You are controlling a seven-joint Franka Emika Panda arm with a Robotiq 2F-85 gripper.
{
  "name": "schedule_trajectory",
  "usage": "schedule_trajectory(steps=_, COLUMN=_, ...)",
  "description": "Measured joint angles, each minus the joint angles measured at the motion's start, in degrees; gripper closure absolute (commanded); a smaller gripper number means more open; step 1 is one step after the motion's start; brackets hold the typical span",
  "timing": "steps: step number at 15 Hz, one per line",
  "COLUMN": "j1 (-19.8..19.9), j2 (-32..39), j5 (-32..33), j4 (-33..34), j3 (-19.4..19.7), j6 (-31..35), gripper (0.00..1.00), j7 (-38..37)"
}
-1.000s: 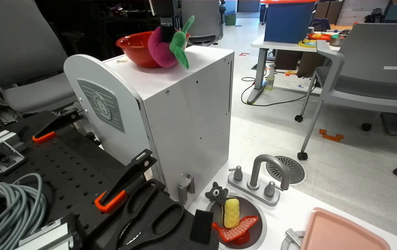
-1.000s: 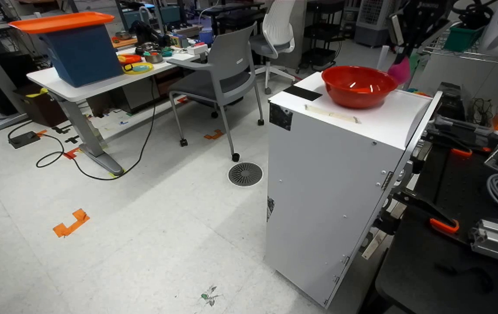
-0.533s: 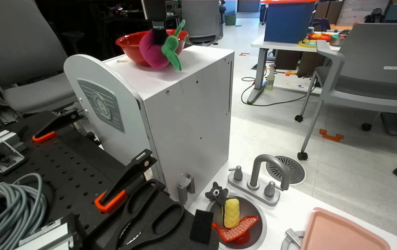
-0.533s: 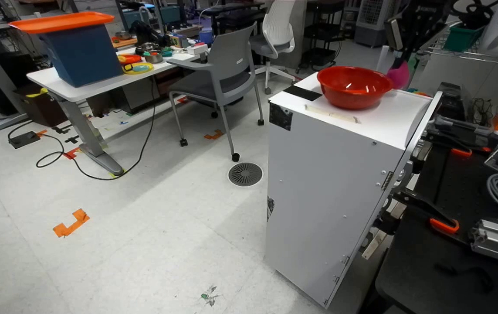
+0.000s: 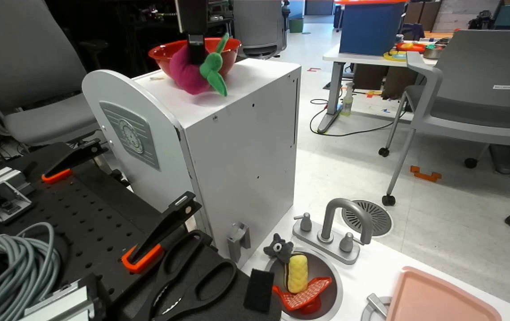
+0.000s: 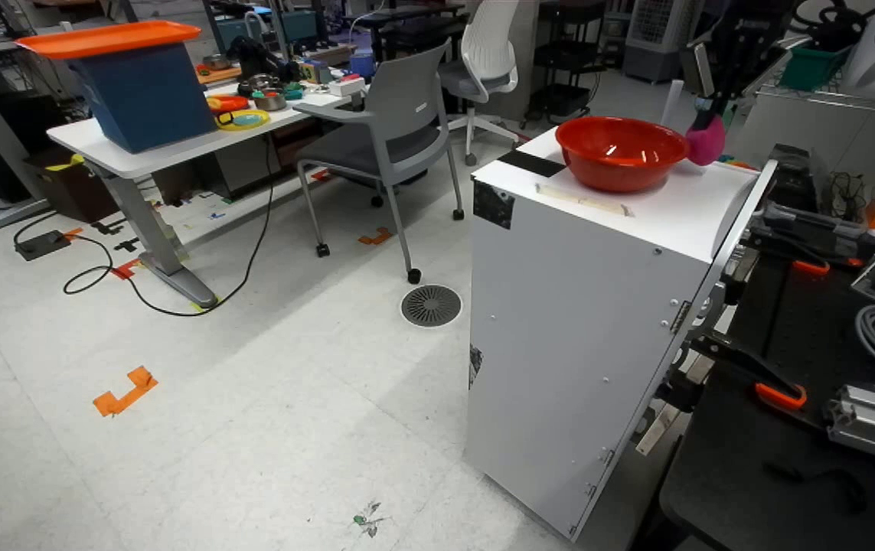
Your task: Remove the beetroot plushie out of the bowl
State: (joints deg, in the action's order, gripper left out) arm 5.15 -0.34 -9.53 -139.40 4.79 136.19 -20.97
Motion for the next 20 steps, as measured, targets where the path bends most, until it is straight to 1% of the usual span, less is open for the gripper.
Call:
schedule_trajectory(steps=1, j1=0.00, j2=0.00, j5=0.00, j4=-0.14, j3=0.00, j6=-0.35, gripper=0.85, j7=0.76)
schedule_trajectory(steps=2, j1=0.00, j2=-0.01, j5=0.00, j4=-0.30, j3=0.00, j6=-0.62, gripper=0.64, j7=1.55)
schedule_trajectory(steps=4, j1=0.00, j2=-0.03, j5=0.02, j4=-0.57, j3=0.00, j6=-1.30, gripper=0.59, j7=2.90)
schedule_trajectory(steps=9, j1=0.00, j2=-0.07, j5=0.02, j4=-0.64, j3=0.00, j6=-2.60, gripper=0.24, j7=5.14)
schedule_trajectory(steps=12, j1=0.00, j2=-0.11, j5=0.02, j4=-0.65, j3=0.00, j6=-2.64, gripper=0.02, j7=5.69)
schedule_trajectory(steps=13, j1=0.00, j2=-0.14, j5=0.03, j4=-0.65, j3=0.00, j6=-2.65, gripper=0.00, j7=5.78)
schedule_trajectory(steps=16, j1=0.00, j2=-0.94, j5=0.08, j4=-0.71, j3=-0.01, j6=-3.94, gripper=0.00, j7=6.14)
schedule_trajectory(steps=20, j1=-0.10, j2=-4.31, j5=0.61, j4=-1.65, j3=-0.46, j6=-5.76, gripper=0.00, j7=6.23)
